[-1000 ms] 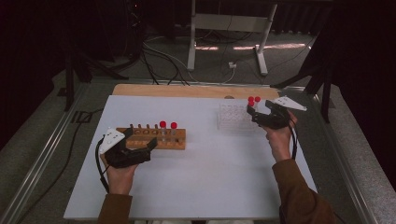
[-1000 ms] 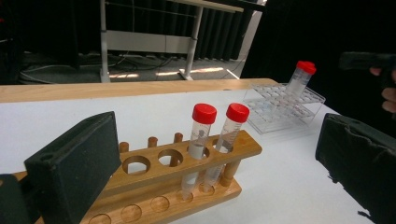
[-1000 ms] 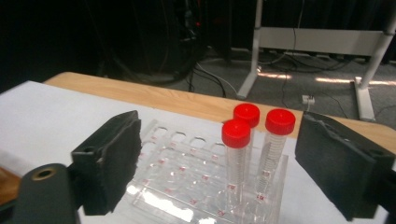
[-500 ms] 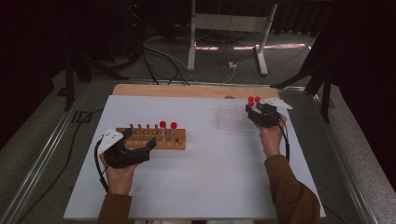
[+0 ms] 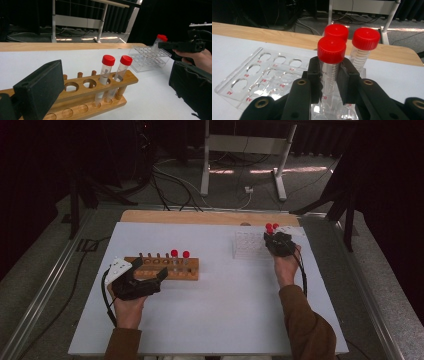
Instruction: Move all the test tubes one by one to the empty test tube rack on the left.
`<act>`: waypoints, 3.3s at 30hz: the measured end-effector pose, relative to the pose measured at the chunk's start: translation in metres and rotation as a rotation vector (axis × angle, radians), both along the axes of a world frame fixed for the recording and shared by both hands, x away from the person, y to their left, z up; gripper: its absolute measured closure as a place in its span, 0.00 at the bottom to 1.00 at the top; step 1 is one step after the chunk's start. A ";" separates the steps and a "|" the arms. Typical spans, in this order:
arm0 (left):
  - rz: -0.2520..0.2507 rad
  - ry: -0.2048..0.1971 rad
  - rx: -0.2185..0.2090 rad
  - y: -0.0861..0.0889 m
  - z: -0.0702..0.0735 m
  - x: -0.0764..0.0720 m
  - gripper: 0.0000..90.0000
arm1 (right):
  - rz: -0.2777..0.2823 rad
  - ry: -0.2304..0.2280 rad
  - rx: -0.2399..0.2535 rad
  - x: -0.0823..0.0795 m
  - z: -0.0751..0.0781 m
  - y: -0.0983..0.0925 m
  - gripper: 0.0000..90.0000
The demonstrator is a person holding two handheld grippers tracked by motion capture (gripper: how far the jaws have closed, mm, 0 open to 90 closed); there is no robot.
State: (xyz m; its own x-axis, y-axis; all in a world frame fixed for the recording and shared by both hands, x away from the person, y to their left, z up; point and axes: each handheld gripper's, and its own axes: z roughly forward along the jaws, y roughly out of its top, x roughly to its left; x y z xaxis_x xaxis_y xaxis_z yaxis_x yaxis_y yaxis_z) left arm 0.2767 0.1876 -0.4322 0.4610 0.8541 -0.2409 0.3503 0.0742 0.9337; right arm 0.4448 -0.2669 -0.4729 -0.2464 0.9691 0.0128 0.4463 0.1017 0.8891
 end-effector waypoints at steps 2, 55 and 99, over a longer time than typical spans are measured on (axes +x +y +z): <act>0.000 0.000 0.000 0.000 0.000 0.000 0.01 | 0.001 -0.002 -0.003 0.000 0.001 0.001 0.82; -0.003 0.014 -0.013 0.000 -0.002 0.001 0.01 | 0.240 -0.097 0.068 -0.066 0.055 0.005 0.83; -0.190 -0.039 0.076 -0.088 0.036 0.004 0.03 | 0.559 -0.025 0.107 -0.130 0.043 0.051 0.83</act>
State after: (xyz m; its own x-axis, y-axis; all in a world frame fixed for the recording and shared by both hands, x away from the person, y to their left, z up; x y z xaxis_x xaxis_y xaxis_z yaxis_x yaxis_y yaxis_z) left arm 0.2808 0.0992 -0.3966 0.6230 0.7662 -0.1576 0.3144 -0.0607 0.9474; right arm 0.3152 -0.2157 -0.4300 -0.7227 0.6851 0.0910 0.3288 0.2251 0.9172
